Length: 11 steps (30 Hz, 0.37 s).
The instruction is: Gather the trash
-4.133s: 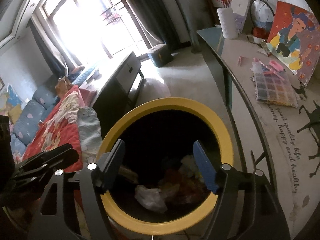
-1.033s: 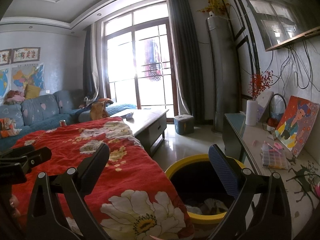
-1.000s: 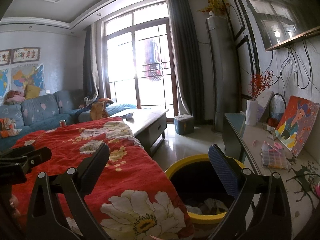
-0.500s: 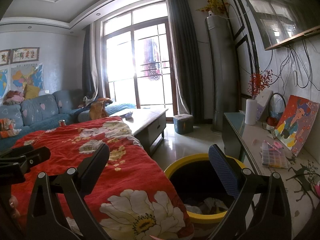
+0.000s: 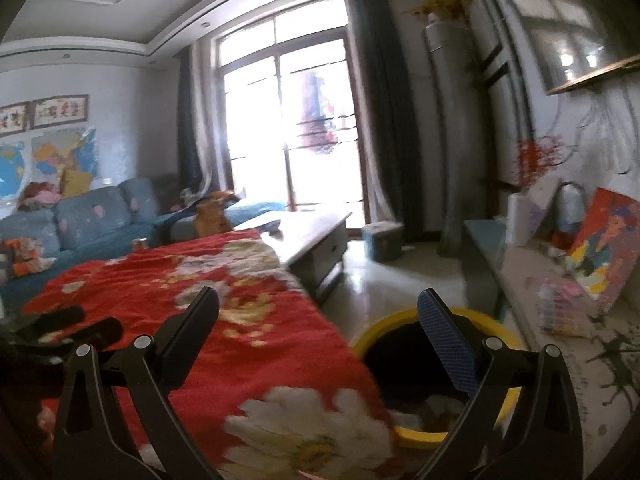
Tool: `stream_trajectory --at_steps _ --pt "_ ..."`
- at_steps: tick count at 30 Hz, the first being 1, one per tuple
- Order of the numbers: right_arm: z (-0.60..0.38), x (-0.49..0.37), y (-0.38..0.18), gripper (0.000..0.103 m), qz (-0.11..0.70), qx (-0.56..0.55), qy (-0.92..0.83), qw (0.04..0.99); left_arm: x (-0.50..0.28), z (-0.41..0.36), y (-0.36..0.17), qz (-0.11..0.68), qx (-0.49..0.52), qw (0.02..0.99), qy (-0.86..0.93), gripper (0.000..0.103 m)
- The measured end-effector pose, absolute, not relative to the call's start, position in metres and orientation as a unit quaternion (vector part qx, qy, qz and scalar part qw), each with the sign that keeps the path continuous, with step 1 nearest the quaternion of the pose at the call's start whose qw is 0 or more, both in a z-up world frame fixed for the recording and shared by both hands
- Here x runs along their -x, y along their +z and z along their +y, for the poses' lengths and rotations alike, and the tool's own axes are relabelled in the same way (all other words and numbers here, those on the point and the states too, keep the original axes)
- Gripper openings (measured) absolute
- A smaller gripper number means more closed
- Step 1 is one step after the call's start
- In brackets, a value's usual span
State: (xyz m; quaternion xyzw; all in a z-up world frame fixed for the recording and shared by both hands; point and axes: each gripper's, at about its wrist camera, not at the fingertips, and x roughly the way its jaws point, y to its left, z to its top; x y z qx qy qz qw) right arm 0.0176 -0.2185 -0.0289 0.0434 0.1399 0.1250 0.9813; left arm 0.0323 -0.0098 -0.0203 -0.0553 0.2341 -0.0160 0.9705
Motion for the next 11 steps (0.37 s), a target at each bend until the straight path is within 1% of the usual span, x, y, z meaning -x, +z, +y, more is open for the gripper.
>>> stream_trajectory --at_steps 3,6,8,11 --pt "-0.179 -0.03 -0.018 0.097 0.171 -0.052 0.182 0.967 -0.027 0.035 -0.014 0.247 0.07 0.966 0.031 0.092" --pt "-0.113 -0.041 -0.008 0.097 0.205 -0.046 0.258 0.943 -0.013 0.119 -0.009 0.264 0.104 0.95 0.126 0.092" --pt "-0.049 -0.046 -0.004 0.097 0.236 -0.029 0.311 0.92 0.007 0.195 -0.009 0.268 0.136 0.929 0.216 0.092" --pt "0.063 -0.044 -0.009 0.097 0.293 -0.006 0.395 0.871 0.046 0.289 -0.019 0.27 0.141 0.894 0.328 0.092"
